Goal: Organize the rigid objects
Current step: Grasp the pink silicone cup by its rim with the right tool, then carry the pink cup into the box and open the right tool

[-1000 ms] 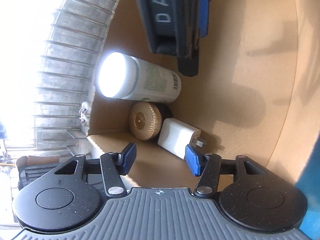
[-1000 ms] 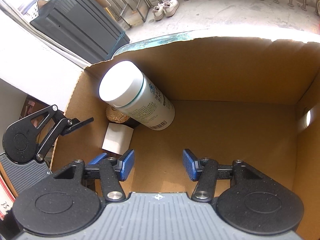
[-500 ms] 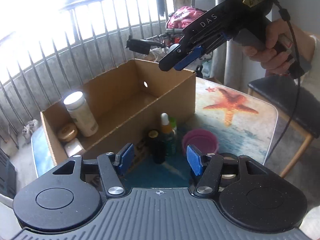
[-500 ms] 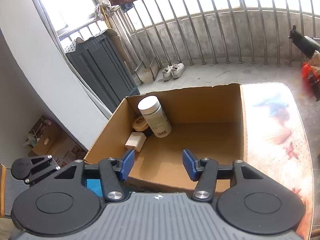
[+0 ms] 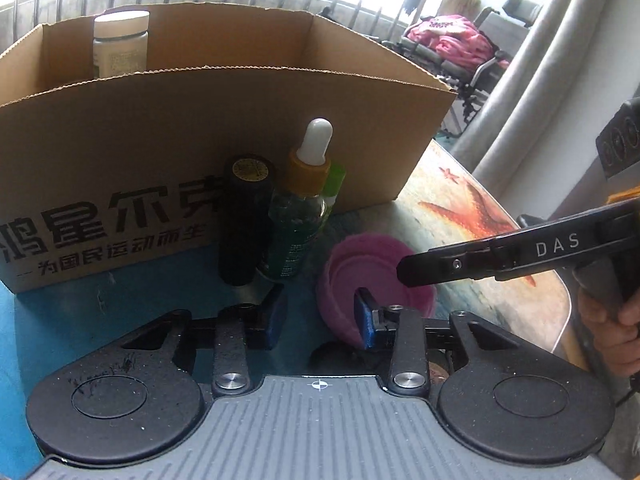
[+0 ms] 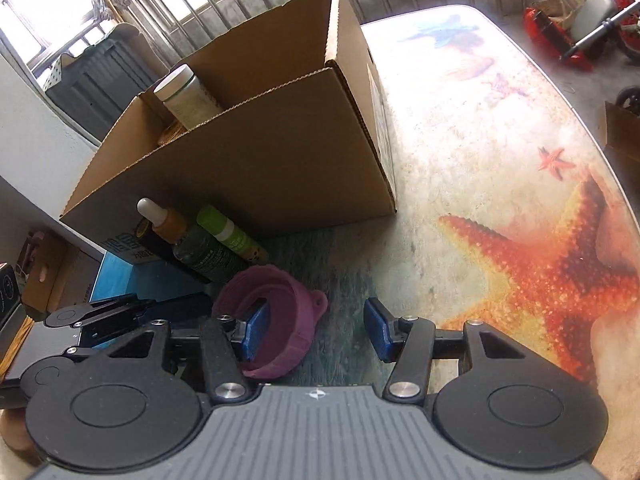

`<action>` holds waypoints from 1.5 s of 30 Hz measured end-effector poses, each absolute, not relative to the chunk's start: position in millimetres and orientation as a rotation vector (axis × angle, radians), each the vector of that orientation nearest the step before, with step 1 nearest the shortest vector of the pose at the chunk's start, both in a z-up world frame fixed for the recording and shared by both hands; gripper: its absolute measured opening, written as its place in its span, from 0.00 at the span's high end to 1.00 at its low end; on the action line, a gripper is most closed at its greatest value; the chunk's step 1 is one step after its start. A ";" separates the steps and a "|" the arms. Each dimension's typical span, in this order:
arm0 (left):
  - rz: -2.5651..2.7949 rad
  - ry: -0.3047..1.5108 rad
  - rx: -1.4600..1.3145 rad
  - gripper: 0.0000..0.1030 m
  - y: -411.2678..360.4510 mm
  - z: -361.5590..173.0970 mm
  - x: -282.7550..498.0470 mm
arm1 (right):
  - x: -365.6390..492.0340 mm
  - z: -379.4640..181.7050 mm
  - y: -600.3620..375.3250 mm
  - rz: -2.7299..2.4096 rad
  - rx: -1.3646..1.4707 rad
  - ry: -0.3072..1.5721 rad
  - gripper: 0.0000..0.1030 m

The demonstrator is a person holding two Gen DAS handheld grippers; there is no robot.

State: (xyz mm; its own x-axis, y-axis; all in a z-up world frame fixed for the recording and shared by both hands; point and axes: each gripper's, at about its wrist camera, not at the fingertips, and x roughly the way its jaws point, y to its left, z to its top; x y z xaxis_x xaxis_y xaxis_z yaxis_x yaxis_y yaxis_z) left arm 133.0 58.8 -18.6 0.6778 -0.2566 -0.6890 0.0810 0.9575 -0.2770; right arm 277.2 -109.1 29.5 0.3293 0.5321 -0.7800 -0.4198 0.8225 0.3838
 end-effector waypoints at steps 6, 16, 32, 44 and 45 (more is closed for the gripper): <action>-0.213 0.776 -0.156 0.90 43.5 -16.8 130.8 | 260.1 25.6 -98.2 0.565 0.071 1.005 0.80; -0.245 0.496 -0.133 0.91 64.7 70.7 98.9 | 216.9 111.6 -123.4 0.627 0.212 0.739 0.80; -0.100 0.788 0.512 0.97 109.6 49.4 330.3 | 480.5 78.0 7.8 0.508 0.256 1.151 0.79; -0.093 0.904 0.697 0.95 111.8 18.8 335.2 | 507.9 19.8 44.7 0.465 0.275 1.353 0.75; -0.084 0.908 0.684 0.94 111.2 20.6 334.1 | 507.6 20.2 44.4 0.467 0.292 1.349 0.74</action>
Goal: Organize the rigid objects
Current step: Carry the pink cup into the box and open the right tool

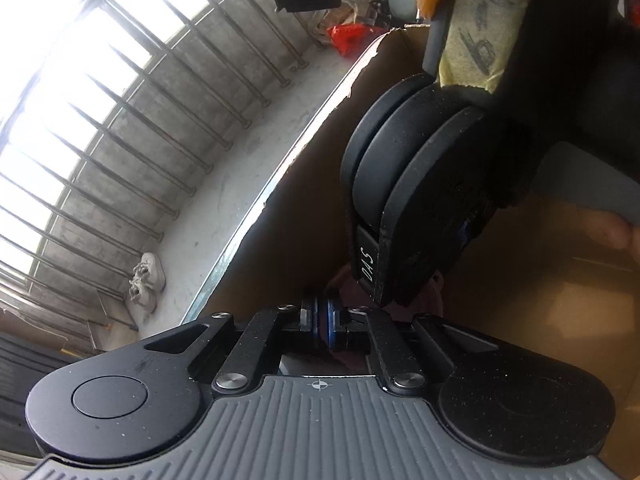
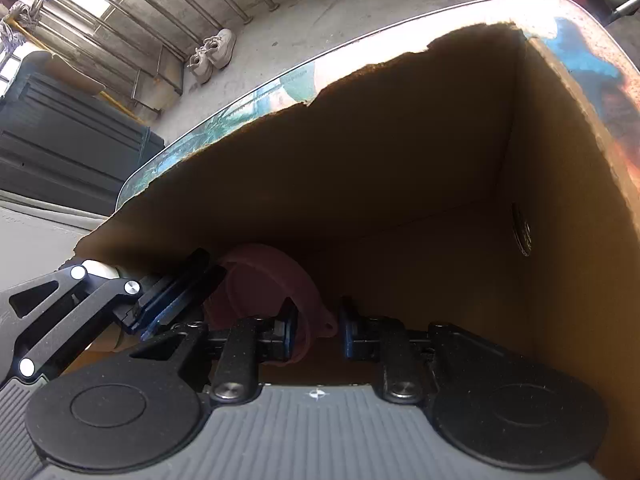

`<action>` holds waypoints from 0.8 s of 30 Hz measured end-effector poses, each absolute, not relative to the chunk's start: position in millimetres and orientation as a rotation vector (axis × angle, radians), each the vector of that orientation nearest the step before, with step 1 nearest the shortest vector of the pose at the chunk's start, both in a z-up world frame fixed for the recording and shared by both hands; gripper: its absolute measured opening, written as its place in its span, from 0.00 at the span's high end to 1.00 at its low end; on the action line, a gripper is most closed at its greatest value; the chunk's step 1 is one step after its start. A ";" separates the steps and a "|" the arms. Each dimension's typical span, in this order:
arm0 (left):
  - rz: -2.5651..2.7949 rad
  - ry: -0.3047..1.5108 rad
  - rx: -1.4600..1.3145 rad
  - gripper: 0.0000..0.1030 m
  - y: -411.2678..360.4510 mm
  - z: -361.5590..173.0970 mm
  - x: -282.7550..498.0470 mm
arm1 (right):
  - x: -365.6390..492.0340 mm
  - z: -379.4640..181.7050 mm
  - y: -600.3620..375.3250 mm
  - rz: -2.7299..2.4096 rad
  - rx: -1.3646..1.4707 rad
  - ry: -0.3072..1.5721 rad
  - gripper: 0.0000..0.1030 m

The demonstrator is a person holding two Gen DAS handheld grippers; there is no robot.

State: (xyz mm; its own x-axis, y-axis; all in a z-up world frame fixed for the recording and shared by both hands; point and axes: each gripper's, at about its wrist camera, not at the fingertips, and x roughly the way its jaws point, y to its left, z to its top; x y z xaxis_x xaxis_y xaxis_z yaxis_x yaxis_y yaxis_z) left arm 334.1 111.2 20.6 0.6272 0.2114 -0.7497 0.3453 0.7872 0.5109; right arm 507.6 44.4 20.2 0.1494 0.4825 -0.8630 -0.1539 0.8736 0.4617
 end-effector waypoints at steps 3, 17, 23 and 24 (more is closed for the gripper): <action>-0.065 0.903 0.663 0.94 113.8 28.4 328.3 | 513.1 18.1 46.0 0.481 0.309 1.360 0.71; -0.055 0.809 0.599 0.91 112.0 76.2 273.5 | 501.3 28.8 69.5 0.542 0.168 1.297 0.47; -0.040 0.779 0.572 0.91 112.0 84.4 248.5 | 493.0 29.2 76.7 0.558 0.163 1.232 0.47; -0.036 0.773 0.563 0.91 112.6 87.9 243.0 | 491.1 30.8 76.4 0.561 0.169 1.212 0.46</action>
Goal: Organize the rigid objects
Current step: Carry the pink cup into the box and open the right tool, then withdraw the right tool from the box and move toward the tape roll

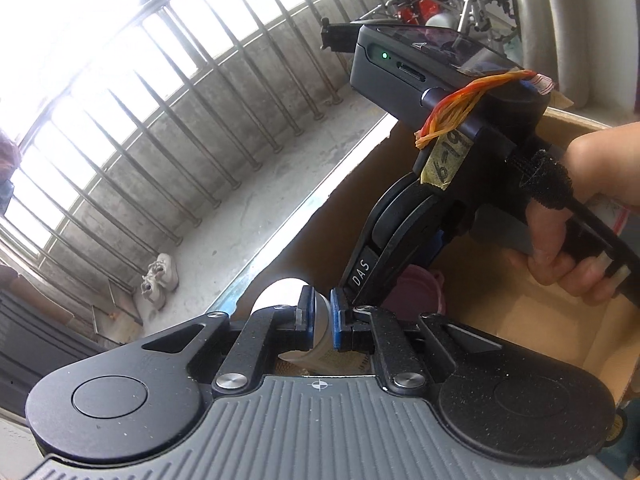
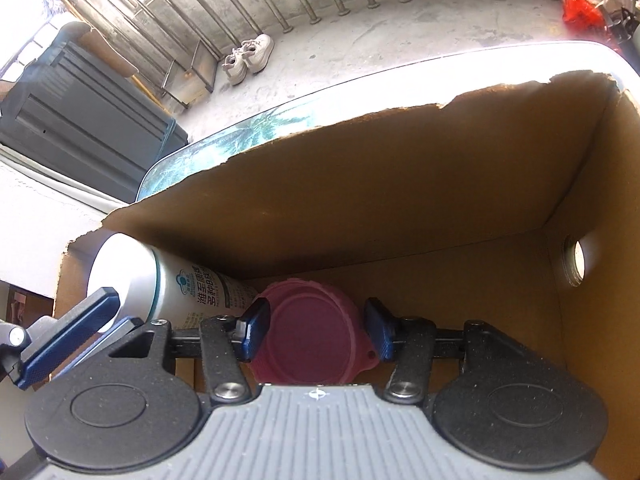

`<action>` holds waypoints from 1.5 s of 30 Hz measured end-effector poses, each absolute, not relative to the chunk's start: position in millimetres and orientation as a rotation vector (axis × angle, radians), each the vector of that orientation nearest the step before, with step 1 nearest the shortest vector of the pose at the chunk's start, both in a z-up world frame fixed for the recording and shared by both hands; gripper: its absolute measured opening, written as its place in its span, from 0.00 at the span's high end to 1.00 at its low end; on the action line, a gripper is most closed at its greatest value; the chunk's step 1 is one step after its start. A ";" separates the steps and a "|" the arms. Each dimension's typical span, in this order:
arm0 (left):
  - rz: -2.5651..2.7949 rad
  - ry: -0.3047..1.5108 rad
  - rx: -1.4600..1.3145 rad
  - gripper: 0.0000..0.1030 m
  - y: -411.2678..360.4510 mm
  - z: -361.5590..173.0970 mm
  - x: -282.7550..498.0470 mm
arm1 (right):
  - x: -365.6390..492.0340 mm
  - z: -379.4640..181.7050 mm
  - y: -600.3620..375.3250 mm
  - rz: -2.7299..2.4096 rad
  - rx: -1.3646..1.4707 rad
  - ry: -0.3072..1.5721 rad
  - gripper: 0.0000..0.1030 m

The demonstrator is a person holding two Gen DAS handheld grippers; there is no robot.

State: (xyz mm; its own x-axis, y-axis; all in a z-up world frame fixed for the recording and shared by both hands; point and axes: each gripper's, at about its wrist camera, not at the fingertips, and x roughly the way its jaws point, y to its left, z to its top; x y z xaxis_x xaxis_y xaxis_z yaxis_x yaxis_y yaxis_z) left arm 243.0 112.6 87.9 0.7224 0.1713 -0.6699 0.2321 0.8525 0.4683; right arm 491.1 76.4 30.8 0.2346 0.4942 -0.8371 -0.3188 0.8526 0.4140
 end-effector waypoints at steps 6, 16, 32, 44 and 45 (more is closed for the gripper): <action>-0.027 0.725 0.513 0.91 126.3 102.9 223.4 | 488.0 29.4 74.5 0.577 0.217 1.200 0.46; -0.139 0.661 0.402 0.69 120.4 99.2 143.5 | 455.6 94.8 56.6 0.579 0.077 0.973 0.40; -0.319 1.057 0.563 0.77 108.0 5.5 339.6 | 446.0 83.9 43.4 0.447 -0.049 0.972 0.60; -0.349 1.007 0.624 0.85 112.8 -11.2 354.4 | 445.7 81.9 33.8 0.491 0.007 1.000 0.62; -0.345 1.009 0.624 0.85 113.3 -11.1 354.3 | 445.9 81.7 32.0 0.498 0.021 1.005 0.63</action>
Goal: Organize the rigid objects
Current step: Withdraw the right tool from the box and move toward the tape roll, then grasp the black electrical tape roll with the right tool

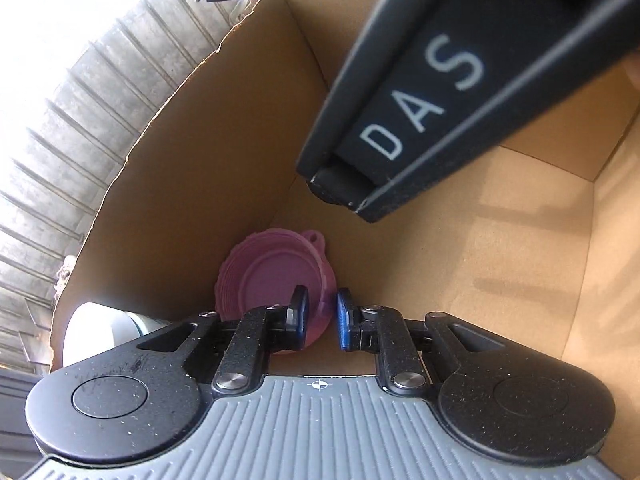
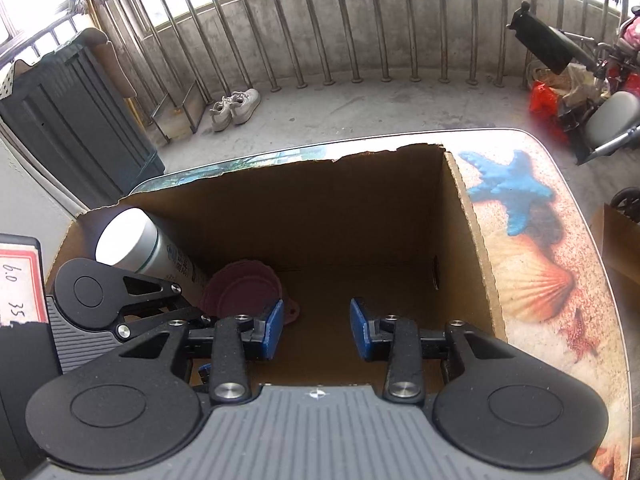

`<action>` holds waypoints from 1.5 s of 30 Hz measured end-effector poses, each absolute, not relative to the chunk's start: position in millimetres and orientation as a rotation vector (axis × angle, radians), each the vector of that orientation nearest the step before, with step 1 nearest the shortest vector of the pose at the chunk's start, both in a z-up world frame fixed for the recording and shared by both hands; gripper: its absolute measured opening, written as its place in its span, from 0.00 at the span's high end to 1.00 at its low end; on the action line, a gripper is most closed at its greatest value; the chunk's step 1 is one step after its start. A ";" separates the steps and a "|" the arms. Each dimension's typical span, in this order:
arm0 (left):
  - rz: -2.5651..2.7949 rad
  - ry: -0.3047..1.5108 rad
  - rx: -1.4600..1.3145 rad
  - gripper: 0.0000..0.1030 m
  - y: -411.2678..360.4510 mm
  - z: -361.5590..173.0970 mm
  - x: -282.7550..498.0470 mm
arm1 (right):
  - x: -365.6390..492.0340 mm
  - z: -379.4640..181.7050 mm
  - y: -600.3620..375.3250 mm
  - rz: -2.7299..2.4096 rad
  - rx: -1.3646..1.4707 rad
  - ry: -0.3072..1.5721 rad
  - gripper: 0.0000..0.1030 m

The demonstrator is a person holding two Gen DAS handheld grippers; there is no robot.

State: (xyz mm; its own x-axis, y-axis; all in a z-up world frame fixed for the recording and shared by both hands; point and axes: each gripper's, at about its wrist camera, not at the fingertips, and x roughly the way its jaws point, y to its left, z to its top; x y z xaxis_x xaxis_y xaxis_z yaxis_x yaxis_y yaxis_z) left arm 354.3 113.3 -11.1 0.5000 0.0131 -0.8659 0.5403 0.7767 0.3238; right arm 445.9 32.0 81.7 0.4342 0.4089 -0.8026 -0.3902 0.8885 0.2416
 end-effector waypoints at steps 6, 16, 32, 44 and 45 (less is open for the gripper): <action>-0.231 0.947 0.605 0.71 116.9 15.9 331.6 | 438.1 90.6 22.8 0.511 0.051 0.998 0.62; -0.263 0.632 0.353 0.70 101.7 95.6 139.4 | 290.1 132.2 -105.3 0.761 0.308 0.839 0.61; -0.323 0.804 -0.174 0.70 46.6 -21.2 66.5 | 199.8 41.4 -118.1 0.677 0.093 1.012 0.60; -0.304 0.764 -0.173 0.63 41.5 -27.7 63.5 | 191.7 27.2 -92.3 0.689 -0.124 0.949 0.60; -0.302 0.762 -0.176 0.63 41.9 -27.7 63.4 | 189.3 27.1 -87.8 0.668 -0.162 0.935 0.65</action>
